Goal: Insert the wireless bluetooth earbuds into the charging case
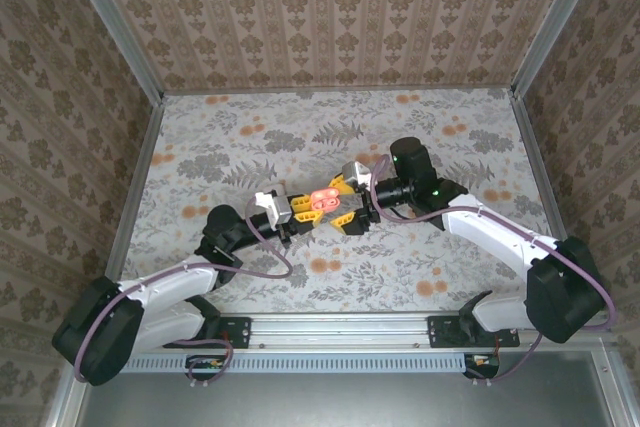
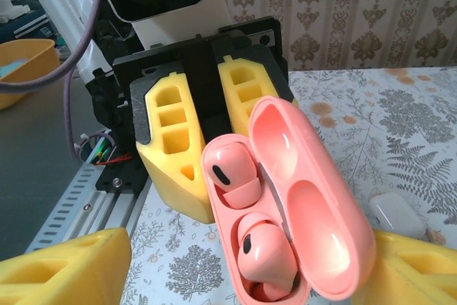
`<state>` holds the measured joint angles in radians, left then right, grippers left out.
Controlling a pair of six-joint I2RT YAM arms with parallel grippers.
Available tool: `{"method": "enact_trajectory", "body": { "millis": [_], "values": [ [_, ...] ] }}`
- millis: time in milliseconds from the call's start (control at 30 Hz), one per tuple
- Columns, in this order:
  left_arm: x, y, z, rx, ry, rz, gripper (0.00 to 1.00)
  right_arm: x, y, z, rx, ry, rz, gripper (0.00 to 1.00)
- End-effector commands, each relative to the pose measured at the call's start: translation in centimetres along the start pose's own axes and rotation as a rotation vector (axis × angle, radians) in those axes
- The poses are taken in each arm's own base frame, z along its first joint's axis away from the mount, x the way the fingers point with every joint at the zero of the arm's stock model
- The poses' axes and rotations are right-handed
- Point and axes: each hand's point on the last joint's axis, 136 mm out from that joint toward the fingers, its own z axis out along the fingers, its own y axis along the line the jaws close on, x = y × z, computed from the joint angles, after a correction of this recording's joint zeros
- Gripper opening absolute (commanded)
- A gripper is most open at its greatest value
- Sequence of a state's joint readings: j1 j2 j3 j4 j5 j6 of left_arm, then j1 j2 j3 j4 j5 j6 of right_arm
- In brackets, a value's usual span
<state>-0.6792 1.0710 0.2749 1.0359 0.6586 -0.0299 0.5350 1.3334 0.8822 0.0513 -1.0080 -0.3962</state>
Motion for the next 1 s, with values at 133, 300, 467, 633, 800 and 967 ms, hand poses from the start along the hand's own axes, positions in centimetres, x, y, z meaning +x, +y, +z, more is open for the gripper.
{"method": "enact_trajectory", "body": {
  "millis": [133, 300, 467, 633, 800, 967],
  "values": [
    [-1.8, 0.0, 0.0, -0.001, -0.04, 0.055, 0.15, -1.7, 1.3, -0.3, -0.057, -0.038, -0.072, 0.74],
    [-1.8, 0.0, 0.0, -0.005, -0.04, 0.056, 0.15, -2.0, 1.8, -0.4, -0.061, -0.038, -0.096, 0.73],
    [-1.7, 0.1, 0.0, -0.007, -0.036, 0.056, 0.15, -2.0, 2.1, -0.5, -0.066, -0.041, -0.113, 0.69],
    [-1.5, 0.1, 0.0, -0.009, -0.031, 0.053, 0.15, -2.4, 2.2, -0.8, -0.052, -0.051, -0.146, 0.67],
    [-1.5, 0.1, 0.0, -0.009, -0.03, 0.053, 0.15, -2.6, 2.5, -1.2, -0.028, -0.055, -0.171, 0.65],
    [-1.8, 0.0, 0.0, -0.001, -0.039, 0.055, 0.14, -3.8, 2.4, -2.8, 0.02, -0.13, -0.192, 0.64]
  ]
}}
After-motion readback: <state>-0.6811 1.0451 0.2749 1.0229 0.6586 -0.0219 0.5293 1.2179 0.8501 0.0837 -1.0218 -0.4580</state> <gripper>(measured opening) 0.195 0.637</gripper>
